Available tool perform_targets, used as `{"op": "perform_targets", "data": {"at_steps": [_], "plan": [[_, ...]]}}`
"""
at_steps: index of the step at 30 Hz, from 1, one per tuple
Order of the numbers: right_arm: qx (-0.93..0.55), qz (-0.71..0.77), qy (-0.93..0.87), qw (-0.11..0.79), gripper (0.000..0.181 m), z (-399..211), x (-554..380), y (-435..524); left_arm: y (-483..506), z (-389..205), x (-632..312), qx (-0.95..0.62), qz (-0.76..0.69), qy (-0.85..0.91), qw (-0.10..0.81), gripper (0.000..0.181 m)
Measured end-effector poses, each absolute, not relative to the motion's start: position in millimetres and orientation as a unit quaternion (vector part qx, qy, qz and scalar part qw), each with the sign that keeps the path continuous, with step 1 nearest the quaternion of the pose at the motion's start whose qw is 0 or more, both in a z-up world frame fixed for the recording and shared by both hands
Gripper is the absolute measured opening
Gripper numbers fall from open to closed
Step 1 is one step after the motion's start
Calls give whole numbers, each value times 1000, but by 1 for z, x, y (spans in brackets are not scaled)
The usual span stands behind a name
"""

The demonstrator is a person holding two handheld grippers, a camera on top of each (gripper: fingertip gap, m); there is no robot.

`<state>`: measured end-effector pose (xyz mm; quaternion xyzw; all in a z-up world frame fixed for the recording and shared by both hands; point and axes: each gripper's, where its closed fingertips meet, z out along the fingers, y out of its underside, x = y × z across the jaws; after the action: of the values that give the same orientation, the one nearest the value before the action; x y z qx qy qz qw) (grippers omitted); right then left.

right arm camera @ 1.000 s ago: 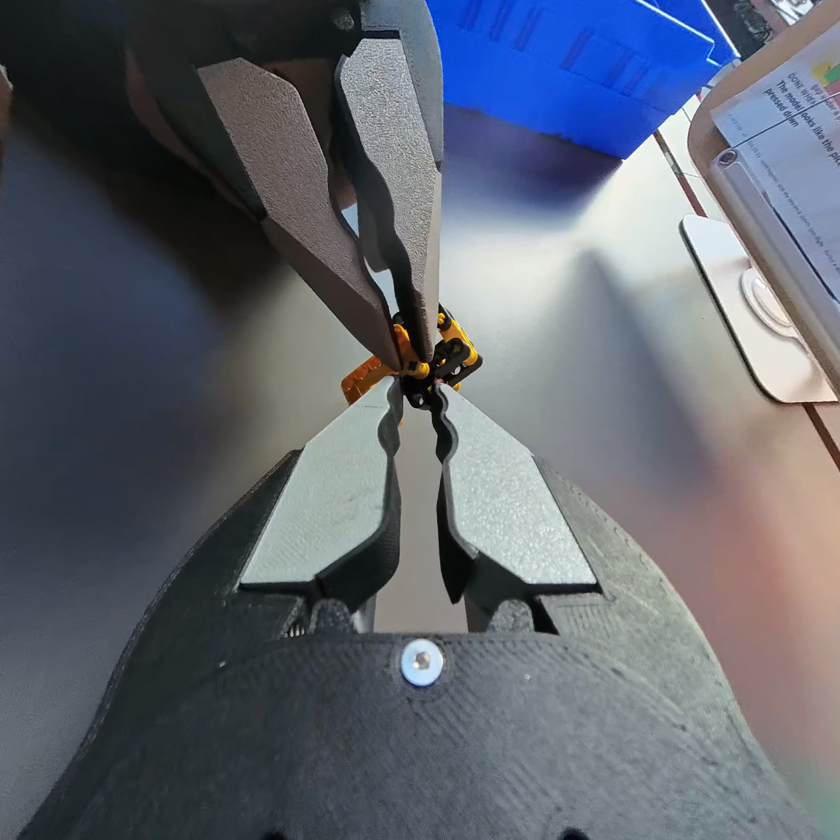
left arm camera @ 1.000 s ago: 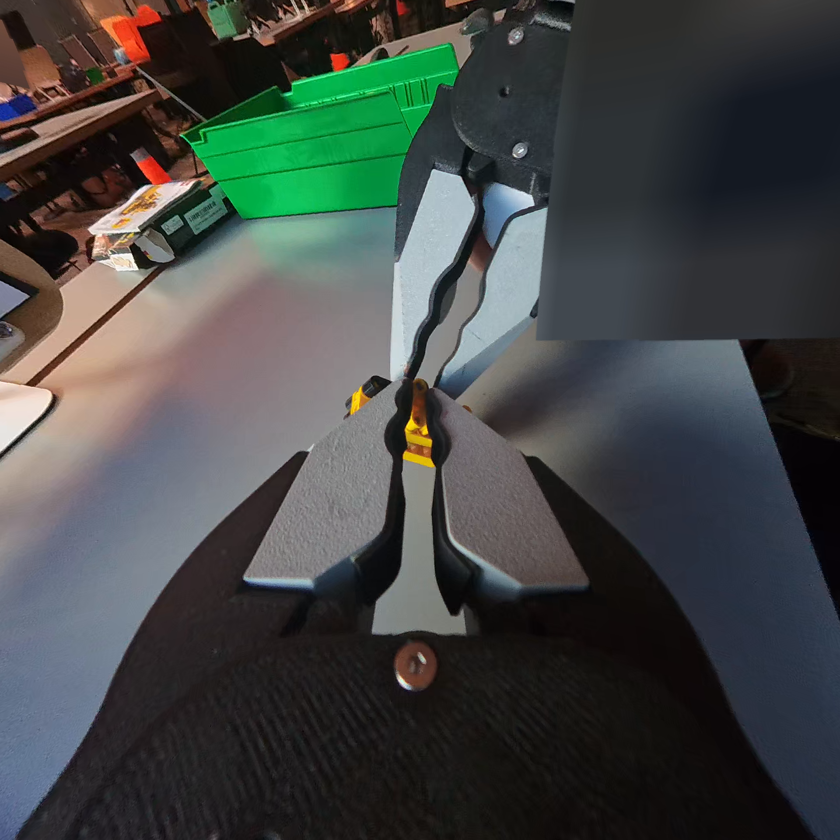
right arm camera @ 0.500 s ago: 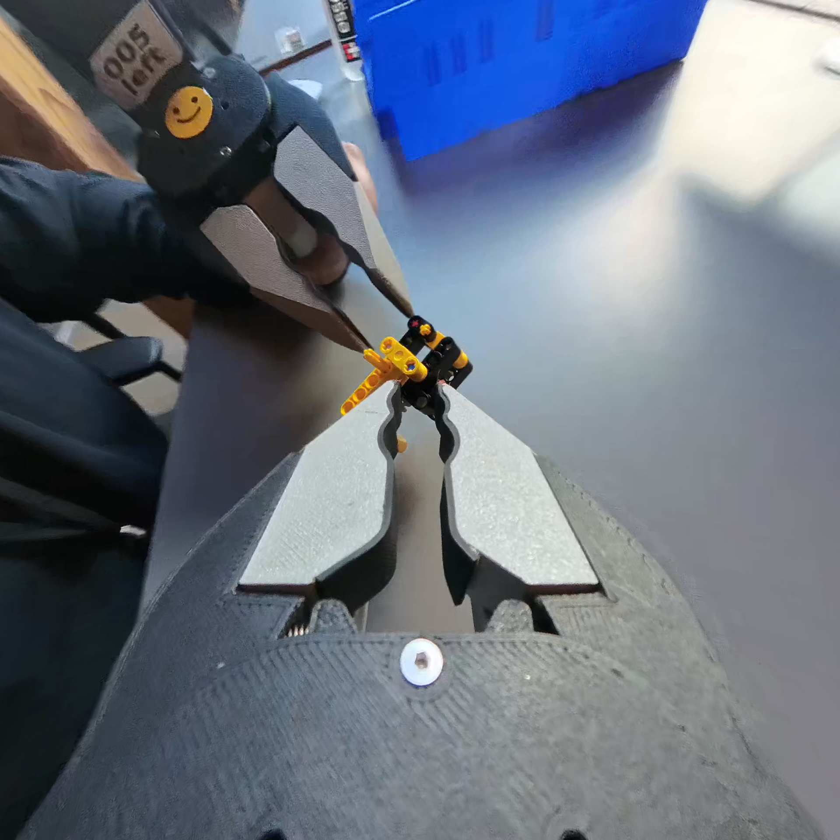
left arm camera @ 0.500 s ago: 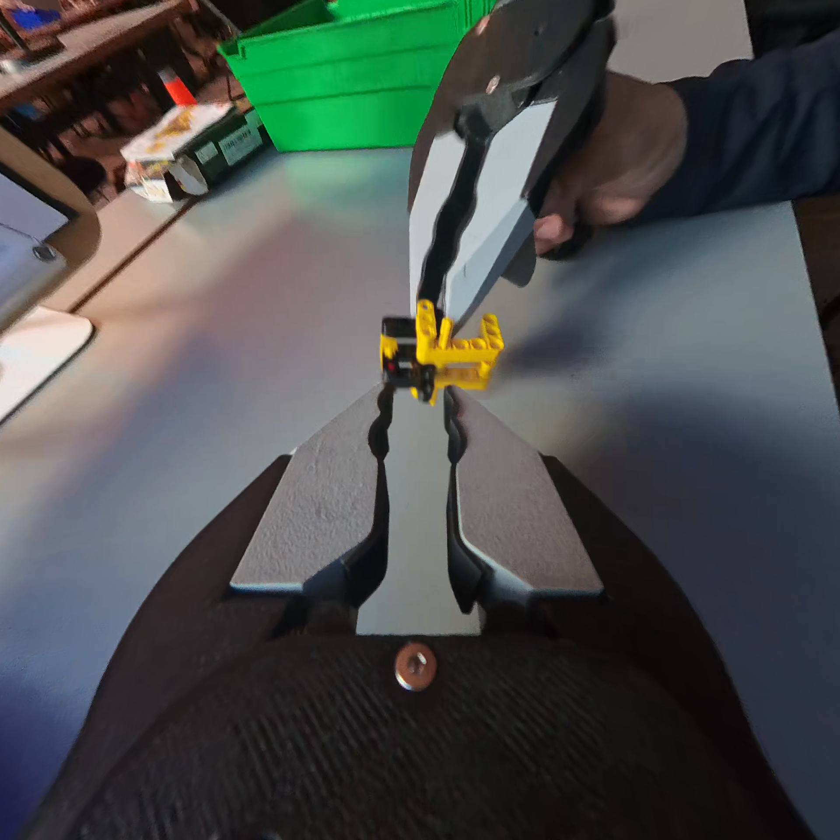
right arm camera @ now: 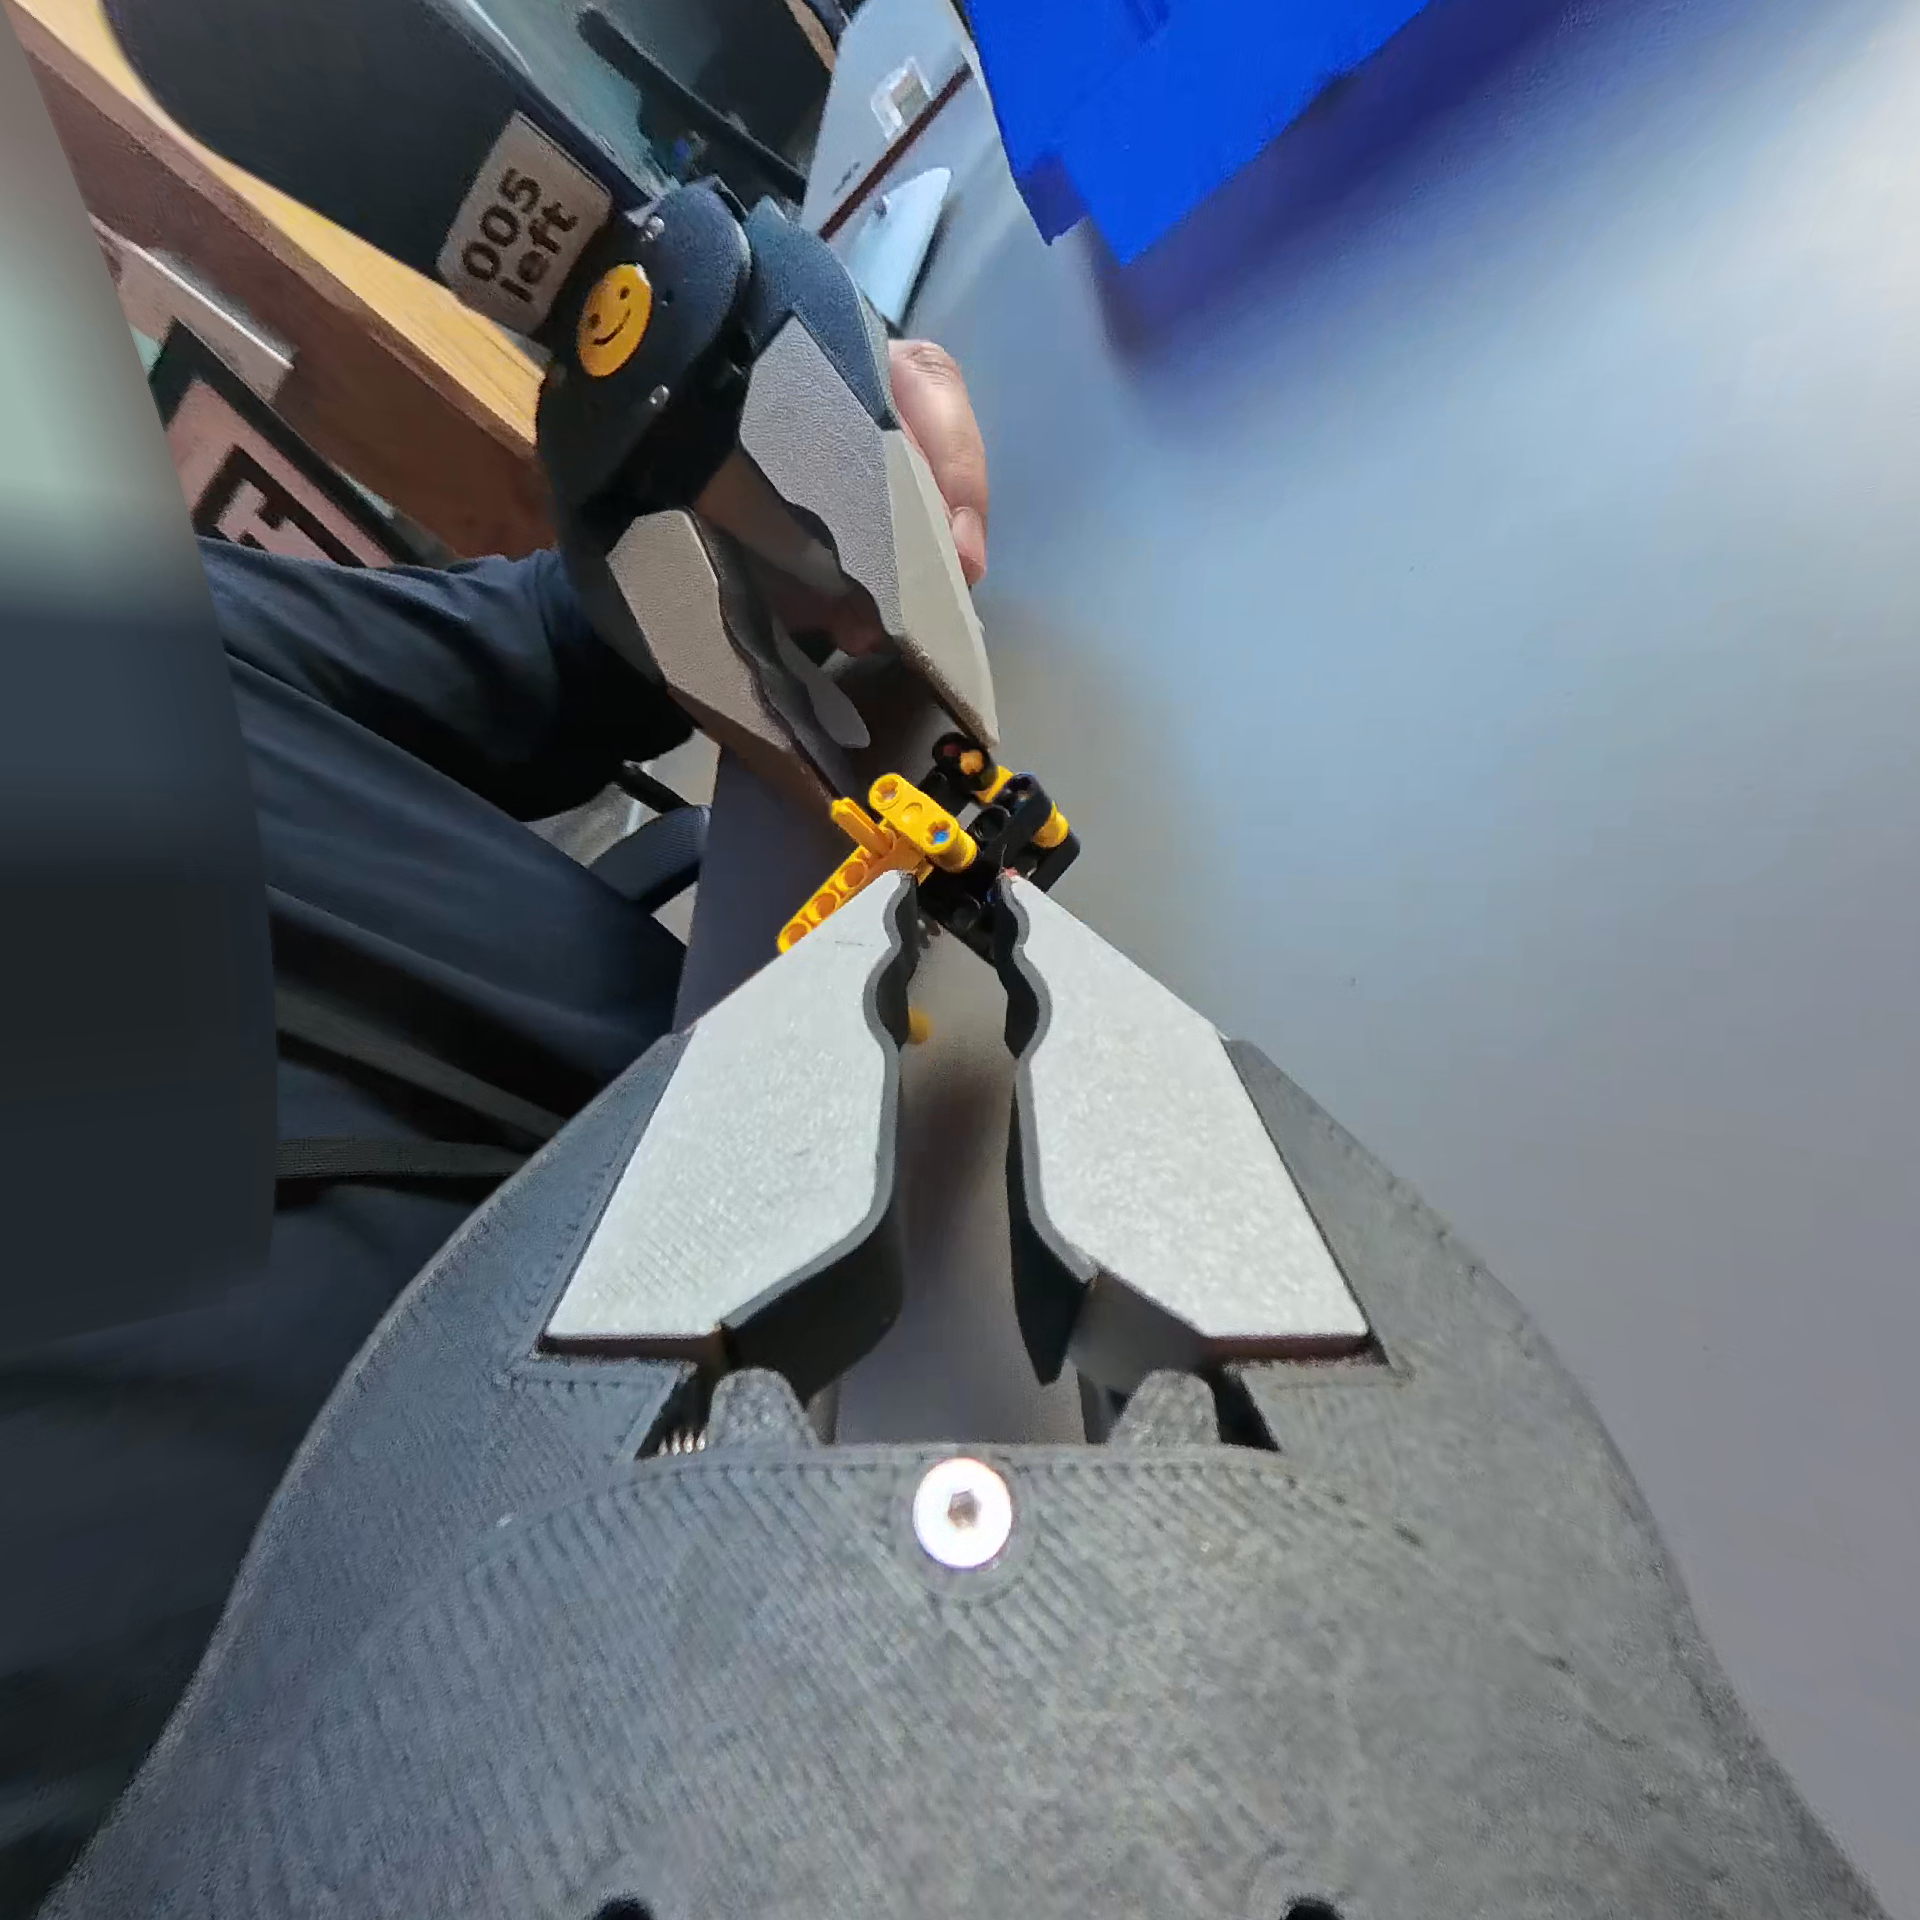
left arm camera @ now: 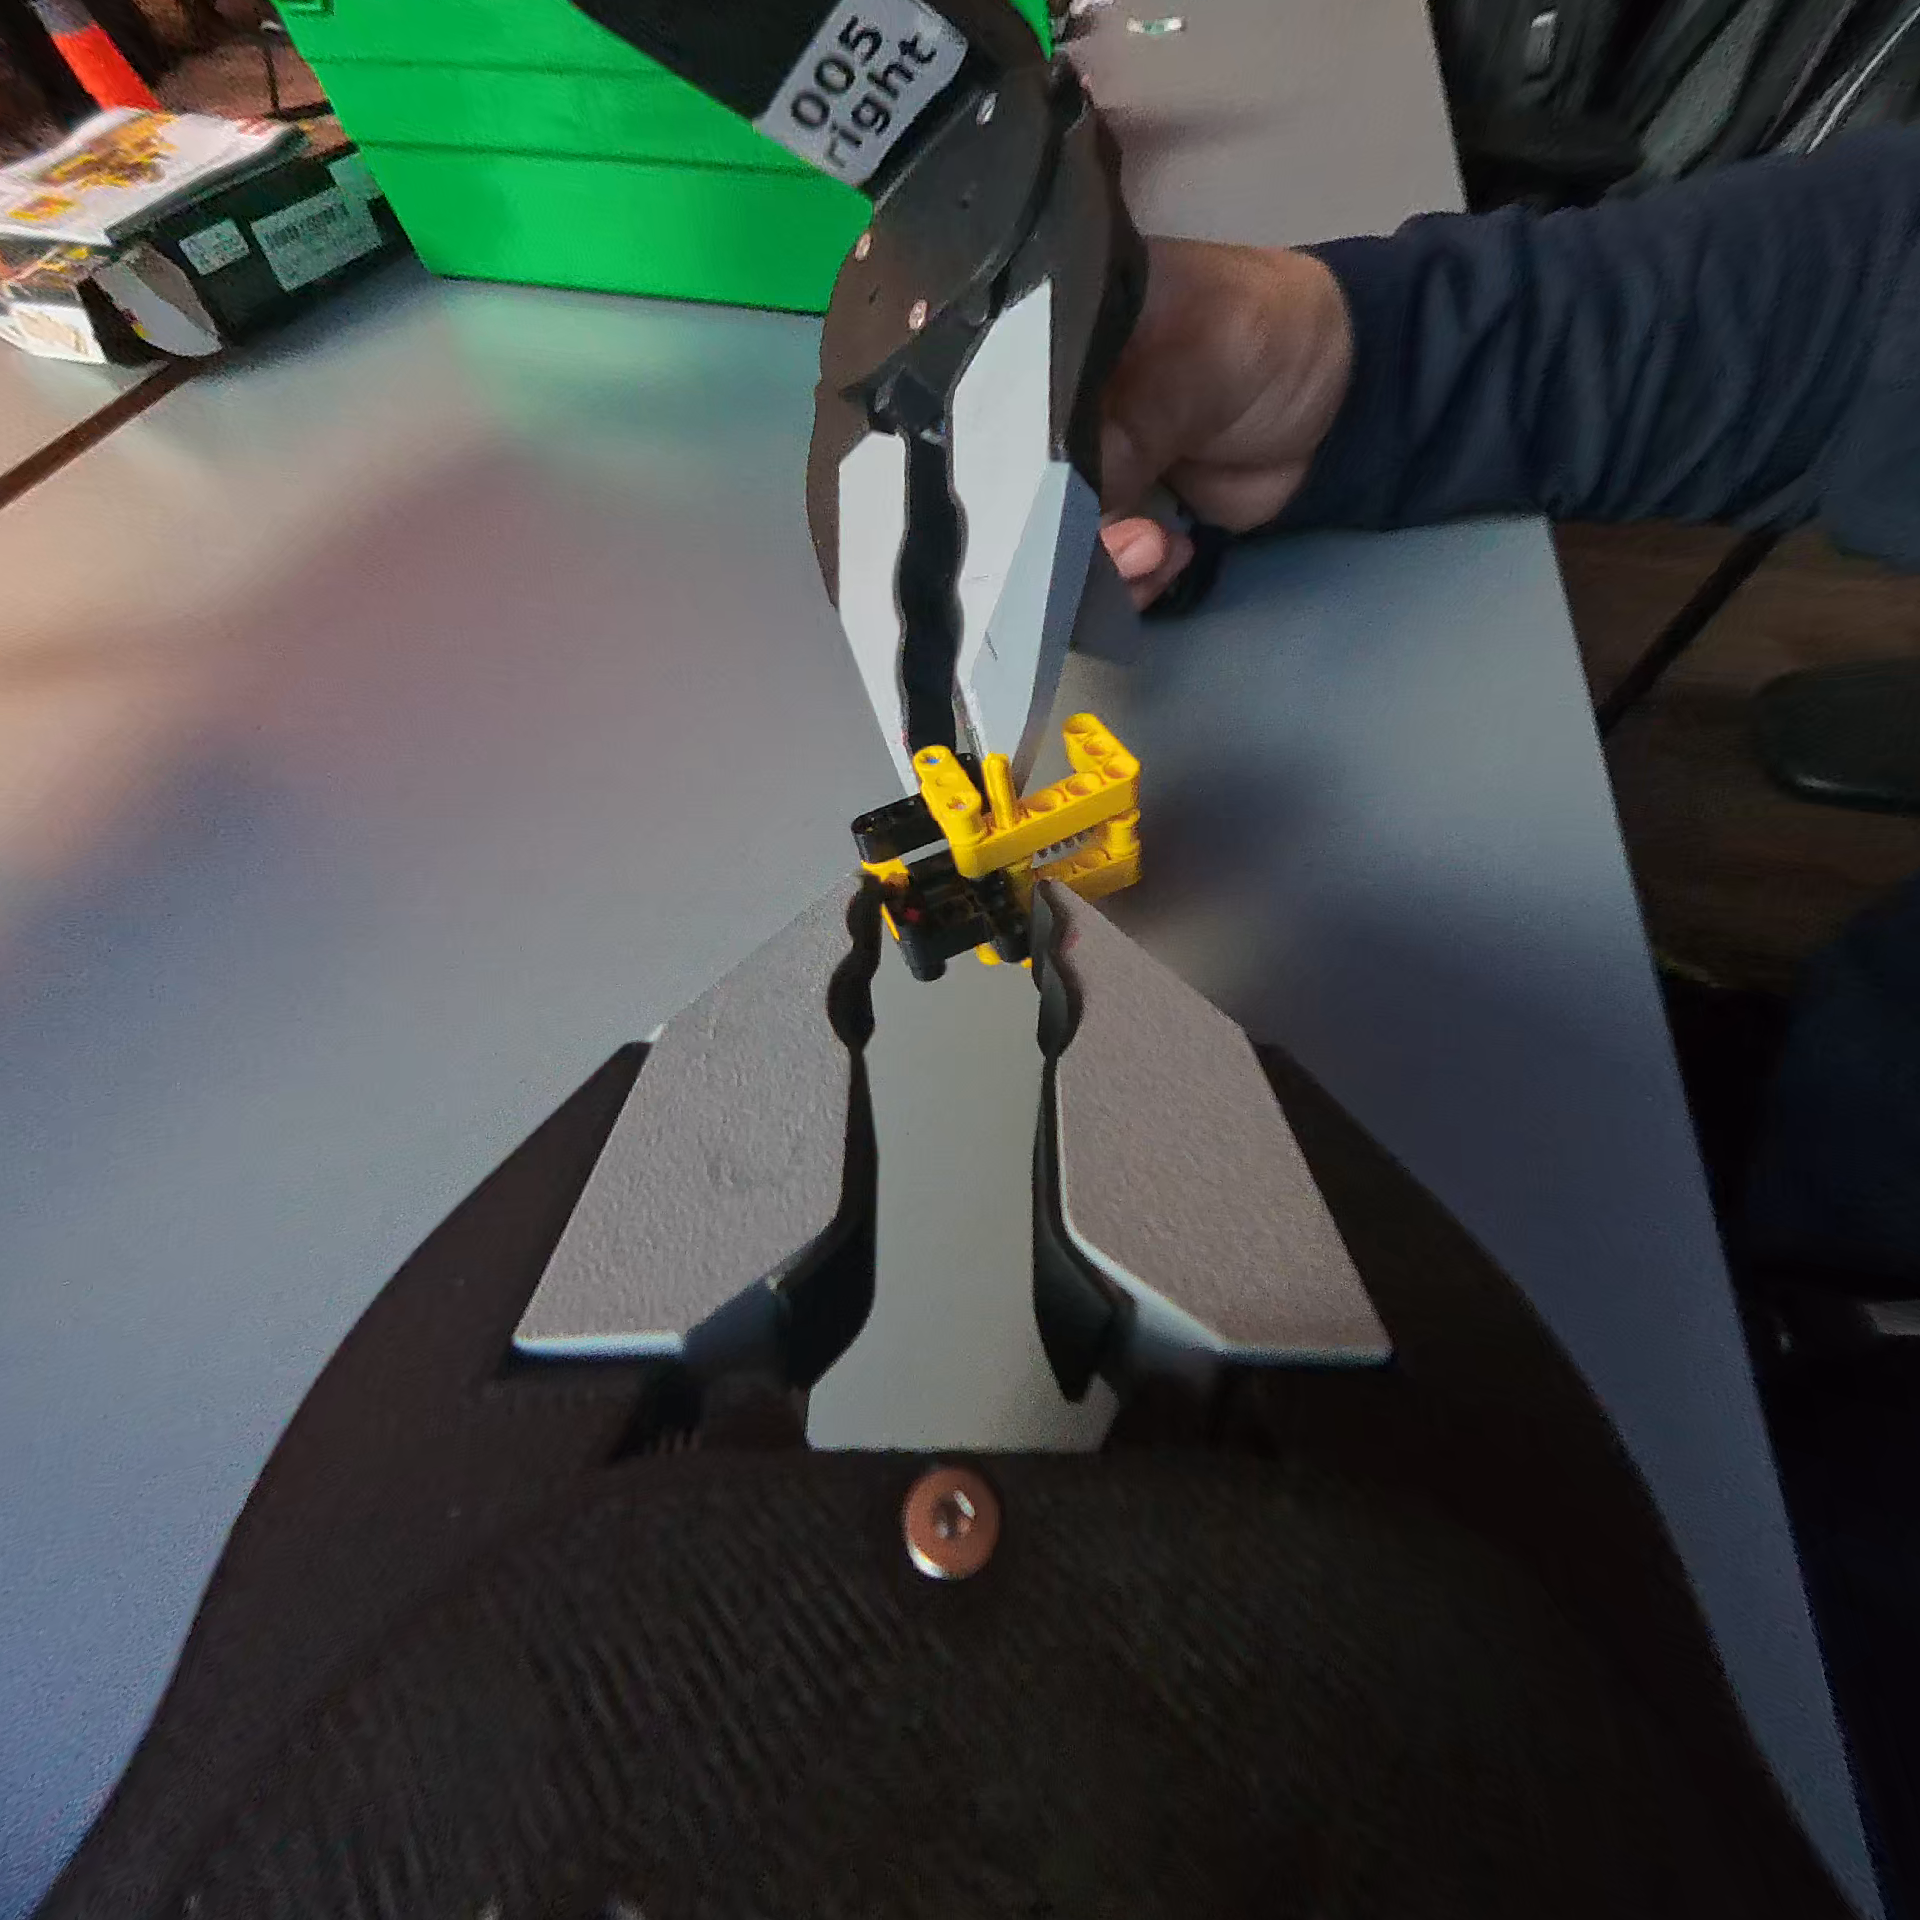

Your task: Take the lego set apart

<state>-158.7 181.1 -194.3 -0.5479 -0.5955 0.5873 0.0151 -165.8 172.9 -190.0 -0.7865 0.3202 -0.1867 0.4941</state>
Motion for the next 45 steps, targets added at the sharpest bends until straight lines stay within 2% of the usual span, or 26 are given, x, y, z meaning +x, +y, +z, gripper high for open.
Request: {"op": "perform_targets", "data": {"at_steps": [5, 8, 11, 14, 17, 18, 20, 24, 26, 30, 36, 37, 38, 40, 42, 45], "plan": [[-522, 648, -555, -4, 11, -175, -155, 185, 173, -162, -172, -755, -206, 298, 547, 23], [-502, 661, -558, -10, 11, -170, -154, 179, 171, -164, -164, -763, -269, 276, 520, 34], [-499, 650, -573, -13, 11, -173, -155, 173, 172, -168, -158, -765, -303, 260, 506, 31], [-520, 638, -567, 23, 14, -175, -162, 183, 176, -173, -163, -776, -288, 244, 505, 30], [-575, 582, -564, 110, 28, -184, -170, 209, 188, -175, -172, -793, -254, 203, 516, 30], [-584, 567, -562, 145, 22, -182, -170, 218, 191, -177, -177, -799, -233, 195, 519, 30], [-581, 568, -554, 183, 23, -171, -168, 224, 196, -179, -184, -805, -190, 189, 528, 30], [-575, 608, -523, 163, 20, -160, -176, 210, 201, -179, -188, -808, -134, 187, 542, 30], [-584, 602, -520, 161, 8, -163, -182, 207, 203, -178, -188, -807, -120, 185, 549, 29], [-591, 604, -505, 175, 3, -163, -191, 205, 206, -173, -195, -806, -125, 150, 558, 29], [-602, 592, -488, 222, 2, -160, -202, 213, 212, -174, -203, -810, -108, 122, 564, 30], [-602, 583, -494, 232, 1, -160, -203, 214, 213, -173, -204, -809, -111, 120, 564, 31], [-607, 573, -501, 232, 1, -162, -205, 214, 214, -174, -201, -809, -125, 126, 560, 42], [-605, 561, -512, 239, 0, -163, -206, 216, 219, -176, -204, -813, -130, 126, 553, 42], [-611, 559, -508, 239, 0, -164, -207, 217, 222, -175, -210, -810, -114, 142, 558, 30], [-615, 578, -475, 250, 0, -155, -212, 219, 221, -172, -214, -807, -82, 162, 561, 30]]}}
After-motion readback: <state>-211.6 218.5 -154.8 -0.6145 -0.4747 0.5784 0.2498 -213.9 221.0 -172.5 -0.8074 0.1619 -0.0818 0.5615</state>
